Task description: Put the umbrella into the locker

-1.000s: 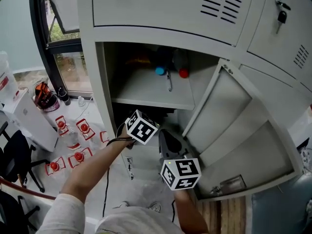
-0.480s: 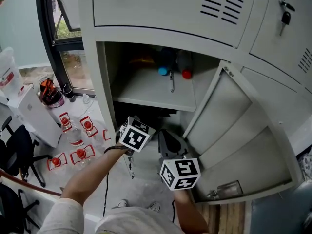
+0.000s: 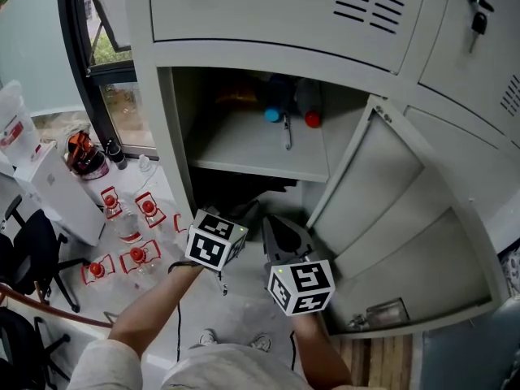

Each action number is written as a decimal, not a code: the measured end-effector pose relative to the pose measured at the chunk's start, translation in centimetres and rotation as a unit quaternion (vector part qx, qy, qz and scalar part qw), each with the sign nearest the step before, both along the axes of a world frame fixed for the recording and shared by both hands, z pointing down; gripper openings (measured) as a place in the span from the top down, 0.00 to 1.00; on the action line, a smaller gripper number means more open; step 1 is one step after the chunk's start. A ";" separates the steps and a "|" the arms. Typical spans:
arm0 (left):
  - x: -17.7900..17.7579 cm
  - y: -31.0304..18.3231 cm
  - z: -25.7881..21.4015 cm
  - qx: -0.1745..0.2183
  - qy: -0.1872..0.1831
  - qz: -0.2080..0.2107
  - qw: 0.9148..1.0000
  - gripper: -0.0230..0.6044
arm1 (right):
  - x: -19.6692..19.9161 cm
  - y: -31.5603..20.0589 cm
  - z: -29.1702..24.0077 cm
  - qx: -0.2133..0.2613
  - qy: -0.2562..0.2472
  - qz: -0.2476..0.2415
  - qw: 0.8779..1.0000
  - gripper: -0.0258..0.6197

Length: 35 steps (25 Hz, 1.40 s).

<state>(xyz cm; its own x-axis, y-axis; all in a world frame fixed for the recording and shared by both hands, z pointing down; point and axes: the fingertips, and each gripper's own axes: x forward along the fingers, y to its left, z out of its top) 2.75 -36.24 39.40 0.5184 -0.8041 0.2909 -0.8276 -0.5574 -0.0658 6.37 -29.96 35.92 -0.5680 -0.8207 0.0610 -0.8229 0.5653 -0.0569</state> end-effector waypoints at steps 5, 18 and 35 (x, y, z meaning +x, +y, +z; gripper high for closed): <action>-0.4 1.2 -0.7 0.007 0.052 -0.001 0.999 0.72 | 0.4 -0.1 0.0 0.005 0.008 0.005 1.000 0.96; -1.3 3.3 -2.3 0.033 0.101 0.010 0.994 0.85 | 0.4 0.2 -0.7 0.018 0.011 0.015 1.000 0.96; -2.8 4.5 -1.8 0.034 0.107 0.005 0.994 0.95 | -0.5 1.0 -0.2 0.025 0.023 0.020 0.999 0.96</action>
<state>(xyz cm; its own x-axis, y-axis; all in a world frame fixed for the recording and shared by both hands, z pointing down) -0.09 -31.77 37.63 0.5707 -0.8127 0.1177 -0.8211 -0.5661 0.0729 5.84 -29.01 35.75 -0.5322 -0.8455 0.0441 -0.8460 0.5331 0.0098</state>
